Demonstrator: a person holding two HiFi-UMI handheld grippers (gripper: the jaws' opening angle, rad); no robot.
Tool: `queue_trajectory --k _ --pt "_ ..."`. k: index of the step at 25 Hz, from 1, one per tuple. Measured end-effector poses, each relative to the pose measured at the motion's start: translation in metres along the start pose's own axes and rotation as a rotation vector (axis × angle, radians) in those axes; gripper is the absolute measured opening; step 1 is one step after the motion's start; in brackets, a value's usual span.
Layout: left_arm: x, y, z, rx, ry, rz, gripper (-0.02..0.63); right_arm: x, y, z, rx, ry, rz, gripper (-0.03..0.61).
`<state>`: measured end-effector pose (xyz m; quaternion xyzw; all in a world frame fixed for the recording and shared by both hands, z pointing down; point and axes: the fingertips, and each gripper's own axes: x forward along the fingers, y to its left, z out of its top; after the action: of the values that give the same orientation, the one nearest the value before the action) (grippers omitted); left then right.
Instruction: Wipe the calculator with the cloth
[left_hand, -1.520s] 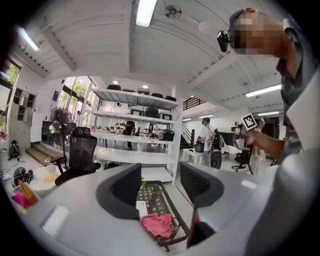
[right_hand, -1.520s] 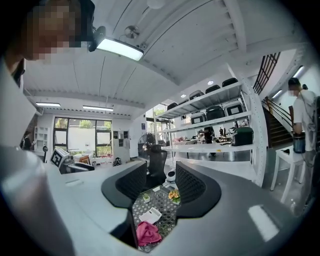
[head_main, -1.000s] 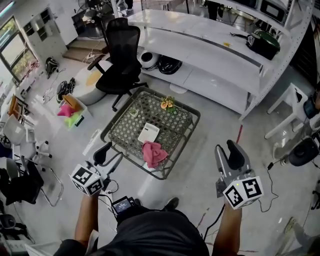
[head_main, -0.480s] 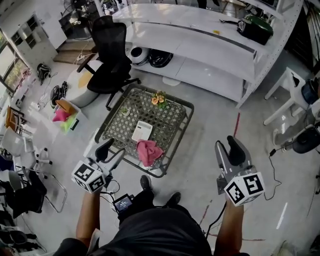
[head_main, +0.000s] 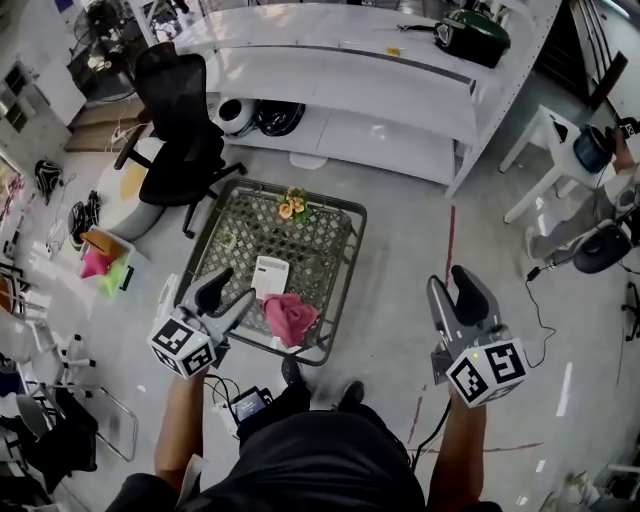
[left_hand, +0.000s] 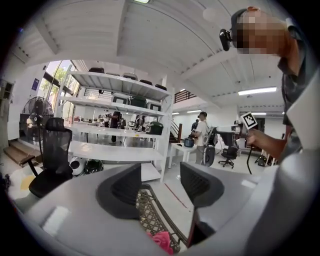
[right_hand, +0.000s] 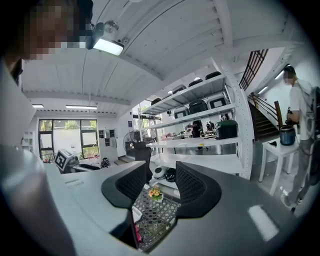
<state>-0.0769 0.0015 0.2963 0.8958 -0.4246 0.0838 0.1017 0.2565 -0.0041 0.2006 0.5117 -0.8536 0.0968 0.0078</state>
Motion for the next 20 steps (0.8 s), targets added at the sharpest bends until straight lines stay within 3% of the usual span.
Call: queue_trajectory --k 10,20 --pt "0.016 0.059 -0.02 -0.021 0.044 -0.118 0.265 0.046 0.038 -0.001 0.0 0.005 -0.084 0.161" --pt "0.043 0.077 -0.088 -0.052 0.161 -0.259 0.273 0.072 0.075 -0.02 -0.016 0.066 -0.152 0.161"
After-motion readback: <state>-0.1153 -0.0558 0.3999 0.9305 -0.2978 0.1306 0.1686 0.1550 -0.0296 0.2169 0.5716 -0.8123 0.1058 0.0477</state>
